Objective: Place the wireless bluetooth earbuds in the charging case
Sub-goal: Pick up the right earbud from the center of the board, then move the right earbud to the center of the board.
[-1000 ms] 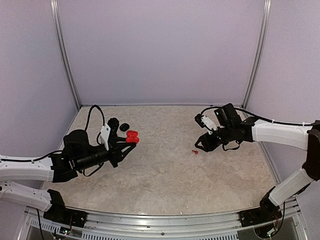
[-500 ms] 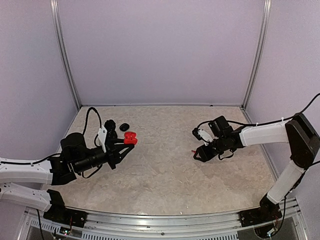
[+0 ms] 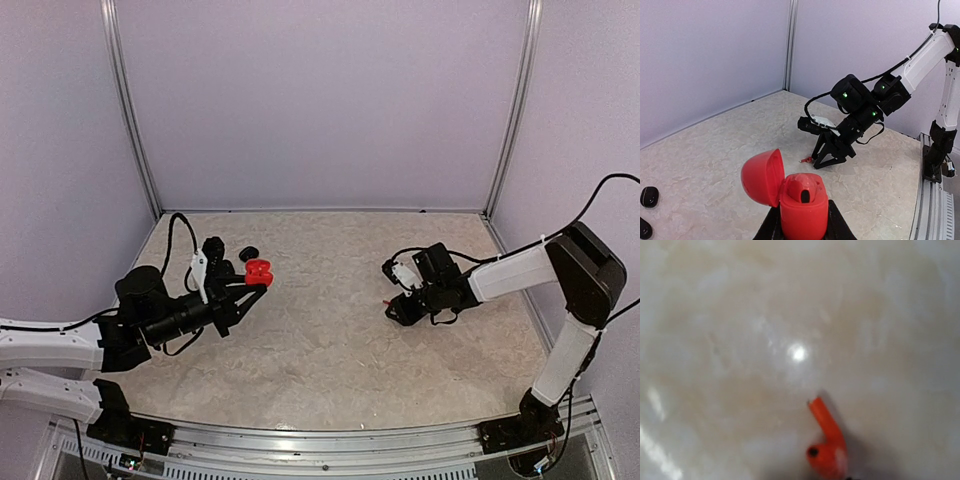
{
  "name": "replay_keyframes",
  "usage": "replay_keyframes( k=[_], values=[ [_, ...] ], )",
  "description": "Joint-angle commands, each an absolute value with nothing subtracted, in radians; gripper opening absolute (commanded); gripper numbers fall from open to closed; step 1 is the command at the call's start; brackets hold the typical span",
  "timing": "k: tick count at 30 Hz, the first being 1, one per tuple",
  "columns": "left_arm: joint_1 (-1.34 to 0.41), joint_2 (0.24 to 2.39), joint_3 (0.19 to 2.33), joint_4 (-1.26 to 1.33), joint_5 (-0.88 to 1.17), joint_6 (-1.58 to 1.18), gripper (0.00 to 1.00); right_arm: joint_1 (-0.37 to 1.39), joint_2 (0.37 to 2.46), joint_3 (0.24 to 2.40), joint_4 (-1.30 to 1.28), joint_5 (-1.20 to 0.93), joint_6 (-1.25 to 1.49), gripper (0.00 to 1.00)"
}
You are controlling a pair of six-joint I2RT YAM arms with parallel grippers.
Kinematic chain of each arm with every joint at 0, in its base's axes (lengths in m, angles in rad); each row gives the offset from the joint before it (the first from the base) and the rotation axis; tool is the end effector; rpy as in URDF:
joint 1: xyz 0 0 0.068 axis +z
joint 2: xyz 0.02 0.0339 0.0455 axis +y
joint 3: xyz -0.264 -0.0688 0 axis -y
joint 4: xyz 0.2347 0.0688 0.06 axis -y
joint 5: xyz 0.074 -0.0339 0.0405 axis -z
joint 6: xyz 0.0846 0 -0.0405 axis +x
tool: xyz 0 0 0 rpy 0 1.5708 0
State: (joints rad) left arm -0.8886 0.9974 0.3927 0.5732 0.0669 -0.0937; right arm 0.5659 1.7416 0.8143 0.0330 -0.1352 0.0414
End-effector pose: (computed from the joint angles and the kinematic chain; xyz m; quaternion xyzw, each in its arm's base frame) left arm 0.1610 -0.2072 0.2462 0.2993 0.6528 -0.3492 0.6020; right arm 0.2914 0.1986 0.0988 -0.2657 0.9032 0.1598 0.2969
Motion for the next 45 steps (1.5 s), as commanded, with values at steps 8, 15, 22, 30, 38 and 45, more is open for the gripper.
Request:
replay_keyframes(
  k=[8, 15, 22, 30, 38, 45],
  values=[
    [-0.881, 0.99, 0.394, 0.612, 0.075, -0.088, 0.0, 0.558, 1.828, 0.854, 0.082, -0.091, 0.04, 0.33],
    [-0.874, 0.985, 0.39, 0.604, 0.078, -0.086, 0.0, 0.558, 1.83, 0.854, 0.077, -0.099, 0.04, 0.25],
    [-0.873, 0.984, 0.393, 0.603, 0.081, -0.083, 0.0, 0.558, 1.824, 0.863, 0.082, -0.217, -0.029, 0.17],
    [-0.869, 0.955, 0.394, 0.587, 0.088, -0.094, 0.0, 0.599, 1.854, 0.908, 0.043, -0.574, -0.16, 0.14],
    [-0.856, 0.901, 0.394, 0.555, 0.094, -0.102, 0.0, 0.79, 1.849, 0.986, -0.175, -0.474, -0.375, 0.16],
    [-0.854, 0.891, 0.396, 0.559, 0.106, -0.104, 0.0, 0.896, 1.823, 1.033, -0.329, -0.371, -0.521, 0.17]
  ],
)
